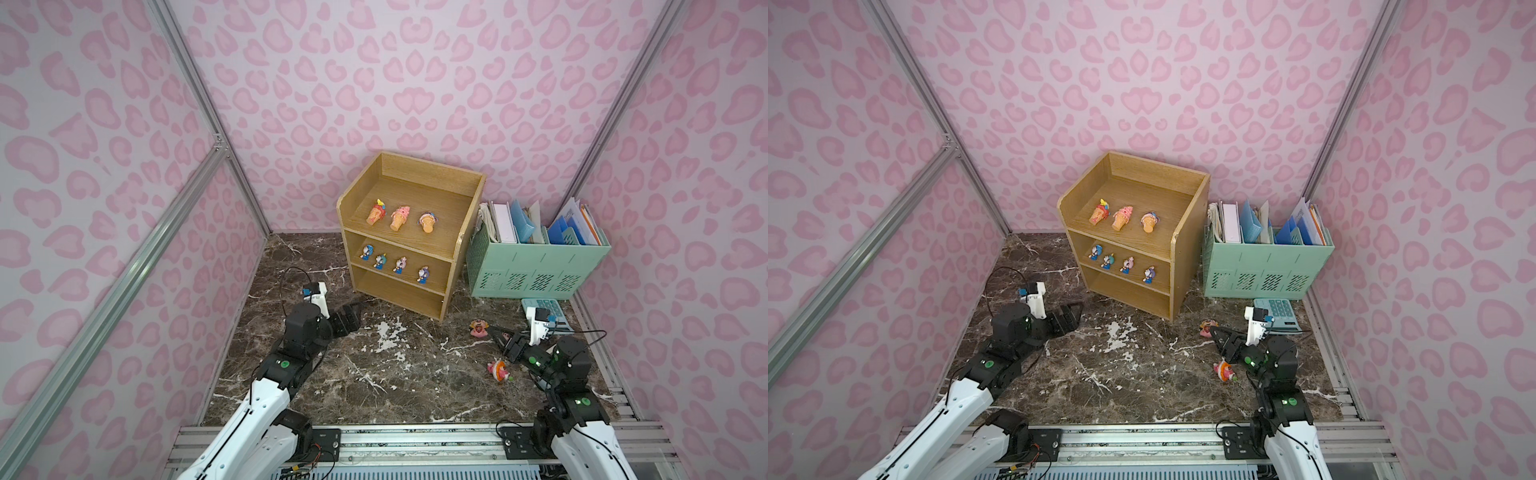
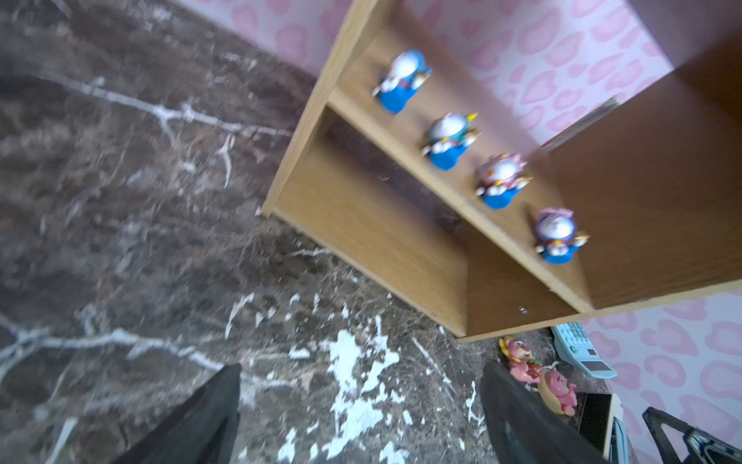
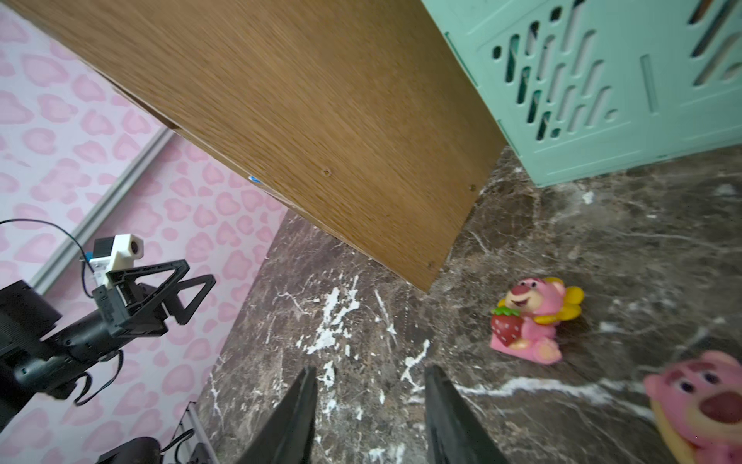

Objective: Organize plastic toys on shelves
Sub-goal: Place the plastic toy on the shelf, then pick up the plastic toy at the center of the board.

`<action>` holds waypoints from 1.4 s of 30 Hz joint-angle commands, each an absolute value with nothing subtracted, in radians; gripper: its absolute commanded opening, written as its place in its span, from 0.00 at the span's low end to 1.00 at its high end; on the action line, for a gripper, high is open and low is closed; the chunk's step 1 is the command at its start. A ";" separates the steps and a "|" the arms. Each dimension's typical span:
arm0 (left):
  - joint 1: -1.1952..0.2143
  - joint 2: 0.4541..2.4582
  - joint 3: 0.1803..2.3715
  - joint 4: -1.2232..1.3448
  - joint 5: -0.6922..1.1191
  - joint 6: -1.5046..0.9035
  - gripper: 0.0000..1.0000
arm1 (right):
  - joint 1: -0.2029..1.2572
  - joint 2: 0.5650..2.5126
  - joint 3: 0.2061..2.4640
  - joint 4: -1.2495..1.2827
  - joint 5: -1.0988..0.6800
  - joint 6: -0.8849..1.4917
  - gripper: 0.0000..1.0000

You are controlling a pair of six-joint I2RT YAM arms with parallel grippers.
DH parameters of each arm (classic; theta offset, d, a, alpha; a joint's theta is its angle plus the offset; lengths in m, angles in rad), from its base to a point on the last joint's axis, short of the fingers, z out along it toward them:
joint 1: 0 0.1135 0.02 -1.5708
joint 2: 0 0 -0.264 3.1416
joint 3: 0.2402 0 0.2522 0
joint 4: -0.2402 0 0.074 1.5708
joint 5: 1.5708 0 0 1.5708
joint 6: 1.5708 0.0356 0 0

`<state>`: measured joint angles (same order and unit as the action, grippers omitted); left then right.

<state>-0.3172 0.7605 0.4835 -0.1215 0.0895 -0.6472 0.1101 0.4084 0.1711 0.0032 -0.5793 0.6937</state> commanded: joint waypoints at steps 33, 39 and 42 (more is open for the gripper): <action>-0.302 0.711 0.338 -0.129 0.162 -0.706 0.97 | 0.377 1.310 0.492 0.029 0.000 0.591 0.64; -0.302 0.675 0.335 -0.147 0.163 -0.719 0.97 | 0.386 1.360 0.512 0.040 -0.013 0.583 0.54; -0.303 0.664 0.339 -0.145 0.175 -0.723 0.97 | 0.388 1.360 0.505 0.043 -0.019 0.566 0.51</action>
<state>-0.3023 0.6708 0.3325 -0.1360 0.1642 -0.7265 0.3859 1.3582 0.5079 0.0227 -0.0196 0.5892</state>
